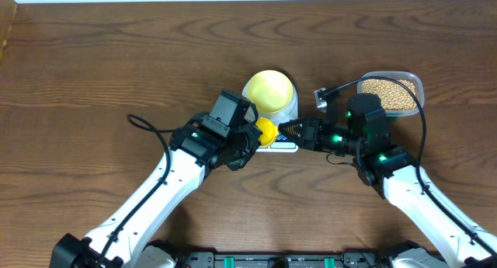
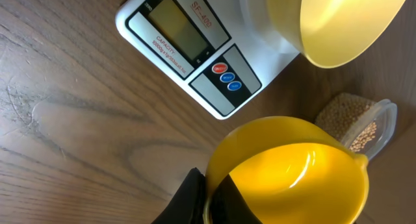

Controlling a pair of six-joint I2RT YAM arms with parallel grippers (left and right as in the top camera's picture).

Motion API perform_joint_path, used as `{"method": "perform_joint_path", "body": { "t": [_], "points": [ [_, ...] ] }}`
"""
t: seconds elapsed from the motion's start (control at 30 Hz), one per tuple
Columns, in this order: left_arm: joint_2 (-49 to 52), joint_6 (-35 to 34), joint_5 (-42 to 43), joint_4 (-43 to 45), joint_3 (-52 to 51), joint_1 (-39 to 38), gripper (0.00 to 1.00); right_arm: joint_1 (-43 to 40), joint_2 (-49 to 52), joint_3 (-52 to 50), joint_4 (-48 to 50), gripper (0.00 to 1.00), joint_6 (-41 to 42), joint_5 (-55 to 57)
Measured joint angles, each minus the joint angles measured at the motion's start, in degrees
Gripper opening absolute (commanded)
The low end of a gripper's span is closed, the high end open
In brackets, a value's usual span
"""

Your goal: Scoop item into bowl and weigh 50g on scale

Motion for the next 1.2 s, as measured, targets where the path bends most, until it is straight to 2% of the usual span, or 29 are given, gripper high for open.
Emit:
{"method": "perform_joint_path", "body": {
  "t": [0.27, 0.63, 1.0, 1.1, 1.2],
  "points": [
    [0.0, 0.0, -0.1, -0.1, 0.0, -0.4, 0.07, 0.0, 0.0, 0.0, 0.0, 0.27, 0.0, 0.5],
    [0.0, 0.0, -0.2, -0.2, 0.0, -0.4, 0.07, 0.0, 0.0, 0.0, 0.2, 0.01, 0.1, 0.7],
    [0.0, 0.0, -0.2, -0.2, 0.0, -0.4, 0.08, 0.0, 0.0, 0.1, 0.4, 0.01, 0.1, 0.5],
    [0.0, -0.1, -0.2, -0.1, 0.0, -0.4, 0.27, 0.0, 0.0, 0.1, 0.3, 0.01, 0.1, 0.5],
    [0.0, -0.3, -0.2, 0.0, 0.0, -0.5, 0.31, 0.0, 0.0, 0.1, 0.1, 0.01, 0.1, 0.5]
  ]
}}
